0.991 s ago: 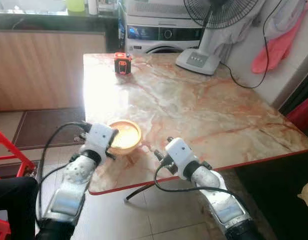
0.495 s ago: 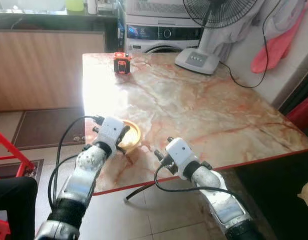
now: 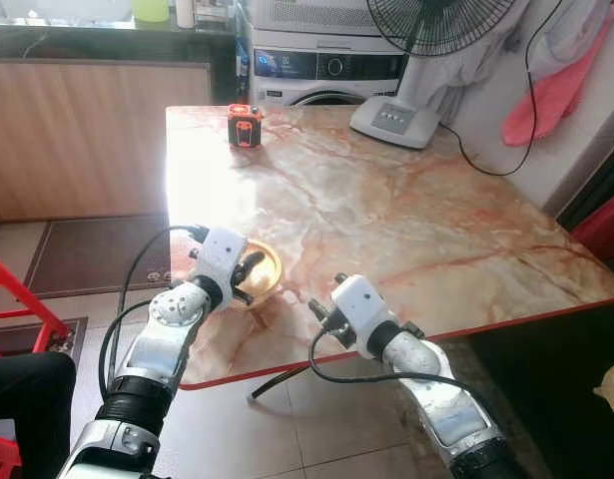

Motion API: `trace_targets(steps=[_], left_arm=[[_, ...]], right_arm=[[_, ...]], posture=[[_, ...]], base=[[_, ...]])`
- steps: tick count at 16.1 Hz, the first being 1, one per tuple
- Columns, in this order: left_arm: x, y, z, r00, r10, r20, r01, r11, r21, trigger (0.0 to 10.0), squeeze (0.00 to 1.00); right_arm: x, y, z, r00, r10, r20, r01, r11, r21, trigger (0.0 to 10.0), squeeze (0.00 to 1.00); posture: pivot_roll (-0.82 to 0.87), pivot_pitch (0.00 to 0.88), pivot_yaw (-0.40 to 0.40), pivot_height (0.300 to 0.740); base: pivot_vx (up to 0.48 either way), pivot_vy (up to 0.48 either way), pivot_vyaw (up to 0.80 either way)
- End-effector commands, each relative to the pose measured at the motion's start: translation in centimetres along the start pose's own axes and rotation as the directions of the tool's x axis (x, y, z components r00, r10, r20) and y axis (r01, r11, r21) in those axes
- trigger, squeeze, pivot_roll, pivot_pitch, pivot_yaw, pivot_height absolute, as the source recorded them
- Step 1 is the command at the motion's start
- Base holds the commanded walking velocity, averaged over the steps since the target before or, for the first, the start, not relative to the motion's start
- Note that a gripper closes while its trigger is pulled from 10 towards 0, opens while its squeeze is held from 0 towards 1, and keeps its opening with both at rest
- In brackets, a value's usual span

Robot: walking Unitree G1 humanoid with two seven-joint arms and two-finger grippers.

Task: Restocking fridge

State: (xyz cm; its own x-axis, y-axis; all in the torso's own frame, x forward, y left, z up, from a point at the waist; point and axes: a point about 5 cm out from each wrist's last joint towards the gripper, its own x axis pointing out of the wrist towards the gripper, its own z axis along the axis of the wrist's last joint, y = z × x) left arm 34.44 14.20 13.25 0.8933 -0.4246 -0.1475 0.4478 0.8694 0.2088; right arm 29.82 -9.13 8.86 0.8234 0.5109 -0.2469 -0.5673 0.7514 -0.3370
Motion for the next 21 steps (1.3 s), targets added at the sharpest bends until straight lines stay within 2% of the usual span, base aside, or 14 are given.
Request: trace_targets(steps=[1,4,6,8,11,15,16,17,18,19,20,21], left_arm=[[0.1,-0.4,-0.2,0.999,-0.053,-0.013,0.052,0.997,-0.062,10.0,0.00],[-0.2,-0.4,-0.6,0.996,-0.089,-0.029,0.084,0.989,-0.121,10.0,0.00],[-0.4,-0.3,-0.3,0.995,-0.101,0.000,0.099,0.973,-0.209,10.0,0.00],[-0.5,-0.3,-0.1,0.993,-0.119,0.010,0.118,0.962,-0.245,10.0,0.00],[-0.8,-0.2,0.2,0.990,-0.139,0.013,0.137,0.953,-0.269,10.0,0.00],[-1.8,-0.5,-0.2,0.982,-0.187,-0.024,0.175,0.953,-0.249,10.0,0.00],[-2.0,-0.3,0.3,0.987,-0.158,0.006,0.156,0.965,-0.212,10.0,0.00],[-2.1,0.4,1.7,0.993,-0.061,0.100,0.081,0.973,-0.216,10.0,0.00],[-2.3,1.0,2.7,0.988,0.024,0.152,-0.001,0.989,-0.145,10.0,0.00],[-2.6,1.2,3.6,0.971,0.087,0.224,-0.048,0.984,-0.173,10.0,0.00],[-3.2,1.3,4.7,0.938,0.170,0.301,-0.109,0.971,-0.211,10.0,0.00],[-3.8,0.6,5.1,0.916,0.207,0.343,-0.140,0.967,-0.211,10.0,0.00]], right_arm=[[-0.3,-0.5,-0.2,1.000,-0.015,-0.011,0.015,1.000,0.000,10.0,0.00],[-0.3,-0.5,-0.2,1.000,-0.013,-0.014,0.013,1.000,-0.001,10.0,0.00],[-0.3,-0.5,-0.2,1.000,-0.009,-0.015,0.009,1.000,-0.001,10.0,0.00],[-0.2,-0.5,-0.2,1.000,-0.006,-0.013,0.006,1.000,-0.003,10.0,0.00],[-0.2,-0.5,-0.2,1.000,-0.004,-0.014,0.004,1.000,-0.005,10.0,0.00],[-0.2,-0.5,-0.1,1.000,0.002,-0.015,-0.002,1.000,-0.006,10.0,0.00],[-0.2,-0.5,-0.1,1.000,0.002,-0.015,-0.002,1.000,-0.006,10.0,0.00],[-0.2,-0.5,-0.2,1.000,0.000,-0.014,0.000,1.000,-0.006,10.0,0.00],[-0.2,-0.5,-0.2,1.000,-0.003,-0.013,0.003,1.000,-0.005,10.0,0.00],[-0.2,-0.6,-0.2,1.000,-0.006,-0.011,0.006,1.000,-0.003,10.0,0.00],[-0.2,-0.6,-0.2,1.000,-0.008,-0.010,0.008,1.000,-0.002,10.0,0.00],[-0.3,-0.7,-0.3,1.000,-0.010,-0.011,0.010,1.000,-0.002,10.0,0.00]], posture=[[-0.05,0.000,-0.142,0.740],[-0.05,0.000,-0.142,0.740],[-0.04,0.000,-0.144,0.740],[-0.04,0.000,-0.146,0.740],[-0.04,0.000,-0.148,0.740],[-0.04,0.000,-0.149,0.740],[-0.04,0.000,-0.150,0.740],[-0.04,0.000,-0.149,0.740],[-0.04,0.000,-0.149,0.740],[-0.04,0.000,-0.150,0.740],[-0.04,0.000,-0.150,0.740],[-0.04,0.000,-0.151,0.740]], base=[[0.000,0.000,0.00],[0.000,0.000,0.00],[0.000,0.000,0.00],[0.000,0.000,0.00],[0.000,0.000,0.00],[0.000,0.000,0.00],[0.000,0.000,0.00],[0.000,0.000,0.00],[0.000,0.000,0.00],[0.000,0.000,0.00],[0.000,0.000,0.00],[0.000,0.000,0.00]])
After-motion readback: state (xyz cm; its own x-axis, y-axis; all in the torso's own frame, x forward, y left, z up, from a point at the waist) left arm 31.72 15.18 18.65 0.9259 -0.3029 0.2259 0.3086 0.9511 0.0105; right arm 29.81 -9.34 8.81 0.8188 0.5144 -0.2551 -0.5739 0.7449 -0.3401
